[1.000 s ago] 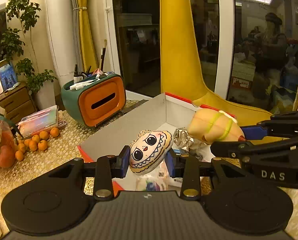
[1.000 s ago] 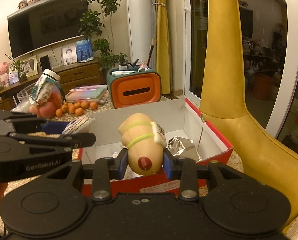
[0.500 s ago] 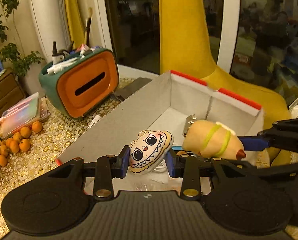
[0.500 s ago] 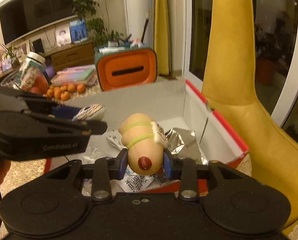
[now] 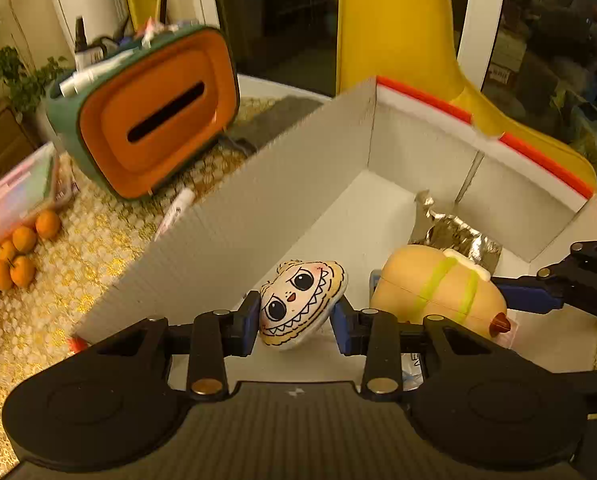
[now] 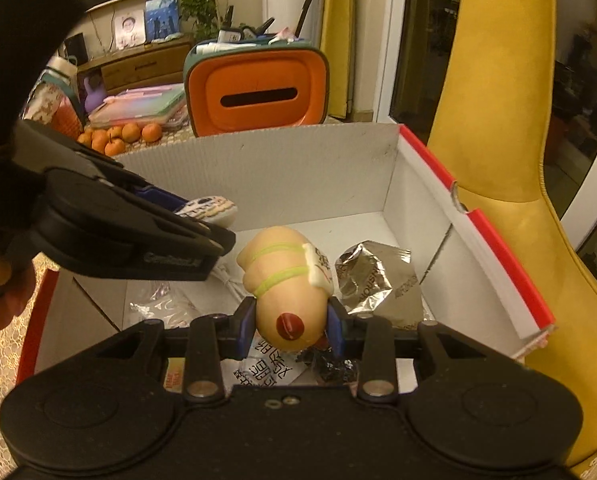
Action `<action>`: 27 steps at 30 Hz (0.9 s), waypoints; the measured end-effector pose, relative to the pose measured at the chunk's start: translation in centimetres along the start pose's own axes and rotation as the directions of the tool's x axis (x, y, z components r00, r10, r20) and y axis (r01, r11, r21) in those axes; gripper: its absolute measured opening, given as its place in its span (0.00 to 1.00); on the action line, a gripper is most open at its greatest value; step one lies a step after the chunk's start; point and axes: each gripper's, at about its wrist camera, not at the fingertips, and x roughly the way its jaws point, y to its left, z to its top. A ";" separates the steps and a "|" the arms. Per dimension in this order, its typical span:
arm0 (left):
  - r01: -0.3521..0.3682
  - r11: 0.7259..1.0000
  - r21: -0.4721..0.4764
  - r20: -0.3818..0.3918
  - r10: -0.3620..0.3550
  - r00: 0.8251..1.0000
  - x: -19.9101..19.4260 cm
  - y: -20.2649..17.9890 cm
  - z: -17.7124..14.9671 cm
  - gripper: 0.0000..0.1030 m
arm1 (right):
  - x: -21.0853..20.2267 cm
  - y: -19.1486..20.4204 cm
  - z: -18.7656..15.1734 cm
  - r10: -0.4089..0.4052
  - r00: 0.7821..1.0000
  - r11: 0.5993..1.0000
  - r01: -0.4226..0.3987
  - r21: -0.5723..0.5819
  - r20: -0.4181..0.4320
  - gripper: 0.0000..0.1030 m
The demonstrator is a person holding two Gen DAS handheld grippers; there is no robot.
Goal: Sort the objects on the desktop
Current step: 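Open the left tool to drop the face-print plush while the right tool releases the sausage plush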
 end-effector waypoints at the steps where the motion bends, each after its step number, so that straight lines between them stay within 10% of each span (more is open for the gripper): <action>1: 0.004 1.000 -0.006 -0.010 -0.004 1.000 0.3 0.1 0.0 0.34 | 0.2 0.0 0.0 0.000 1.000 1.000 0.000 -0.003 -0.007 0.34; 16: 0.031 0.999 0.015 -0.159 -0.028 0.987 2.5 -0.2 0.4 0.37 | 1.6 0.3 -0.4 -0.012 0.999 1.000 0.011 -0.019 -0.048 0.37; 27: 0.020 1.000 -0.006 -0.111 -0.020 0.994 1.1 0.0 0.1 0.66 | 0.9 0.6 -0.7 -0.029 0.999 0.998 0.026 -0.062 -0.039 0.47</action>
